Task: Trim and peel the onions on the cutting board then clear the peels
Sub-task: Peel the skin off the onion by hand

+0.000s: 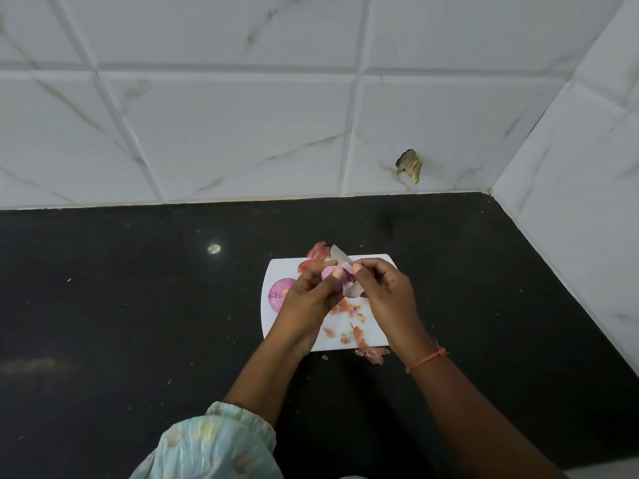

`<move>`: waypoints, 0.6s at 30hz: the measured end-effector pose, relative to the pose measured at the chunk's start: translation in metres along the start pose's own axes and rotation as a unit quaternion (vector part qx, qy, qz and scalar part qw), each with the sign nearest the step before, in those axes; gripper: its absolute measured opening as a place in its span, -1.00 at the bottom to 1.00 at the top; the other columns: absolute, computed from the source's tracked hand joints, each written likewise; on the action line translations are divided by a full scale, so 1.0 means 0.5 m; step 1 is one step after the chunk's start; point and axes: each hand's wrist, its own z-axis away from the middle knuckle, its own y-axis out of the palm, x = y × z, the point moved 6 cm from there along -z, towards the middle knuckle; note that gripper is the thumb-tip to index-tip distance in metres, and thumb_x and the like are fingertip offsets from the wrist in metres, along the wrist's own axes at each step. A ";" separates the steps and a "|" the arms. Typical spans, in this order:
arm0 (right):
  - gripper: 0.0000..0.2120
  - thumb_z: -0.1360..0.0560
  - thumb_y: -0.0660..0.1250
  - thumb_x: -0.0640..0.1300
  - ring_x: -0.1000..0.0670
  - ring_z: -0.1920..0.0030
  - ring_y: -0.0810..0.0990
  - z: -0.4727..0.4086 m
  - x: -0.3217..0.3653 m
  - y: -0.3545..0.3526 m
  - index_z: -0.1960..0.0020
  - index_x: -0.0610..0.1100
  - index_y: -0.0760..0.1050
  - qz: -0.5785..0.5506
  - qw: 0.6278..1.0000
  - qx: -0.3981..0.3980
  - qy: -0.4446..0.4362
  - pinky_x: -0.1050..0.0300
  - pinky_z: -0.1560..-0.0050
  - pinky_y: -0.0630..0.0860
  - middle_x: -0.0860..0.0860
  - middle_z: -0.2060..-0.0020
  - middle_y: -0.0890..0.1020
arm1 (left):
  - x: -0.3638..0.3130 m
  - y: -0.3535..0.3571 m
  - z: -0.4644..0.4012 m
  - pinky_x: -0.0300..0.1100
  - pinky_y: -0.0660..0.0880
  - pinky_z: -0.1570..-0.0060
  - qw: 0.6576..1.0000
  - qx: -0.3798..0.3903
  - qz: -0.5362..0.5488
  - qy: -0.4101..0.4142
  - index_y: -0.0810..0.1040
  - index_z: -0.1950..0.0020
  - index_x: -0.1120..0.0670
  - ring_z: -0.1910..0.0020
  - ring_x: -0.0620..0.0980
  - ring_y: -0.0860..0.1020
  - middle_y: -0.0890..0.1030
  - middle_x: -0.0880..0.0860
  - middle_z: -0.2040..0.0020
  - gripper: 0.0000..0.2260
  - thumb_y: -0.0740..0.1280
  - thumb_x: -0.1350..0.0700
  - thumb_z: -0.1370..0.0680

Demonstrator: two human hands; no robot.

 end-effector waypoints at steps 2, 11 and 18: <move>-0.77 -0.46 0.47 0.02 0.14 -0.04 0.62 0.002 -0.001 0.008 -0.09 0.01 0.61 0.035 0.998 0.043 -0.020 0.33 0.01 0.55 0.15 0.02 0.67 | 0.003 0.001 -0.001 -0.10 0.59 -0.20 0.999 0.008 0.050 -0.010 0.58 -0.27 0.23 -0.14 0.08 0.67 0.69 0.18 -0.14 -0.71 0.40 0.17 -0.57; -0.86 -0.52 0.42 -0.21 0.10 0.08 0.68 0.011 0.014 -0.001 -0.07 -0.16 0.66 0.091 0.991 0.004 -0.099 0.13 0.01 0.64 0.04 0.08 0.71 | 0.004 -0.010 0.000 -0.25 0.55 0.02 0.998 -0.038 0.048 -0.026 0.67 -0.06 0.17 0.12 -0.11 0.67 0.73 0.05 0.13 -0.87 0.43 0.15 -0.55; -0.96 -0.50 0.41 -0.27 0.07 0.32 0.67 0.005 0.018 -0.008 0.08 -0.18 0.63 0.029 0.997 -0.051 -0.059 0.17 0.20 0.62 0.01 0.31 0.68 | 0.012 -0.007 0.006 -0.21 0.60 0.11 0.991 -0.078 0.083 -0.066 0.68 -0.04 0.20 0.13 -0.02 0.68 0.72 0.17 0.04 -0.84 0.40 0.12 -0.57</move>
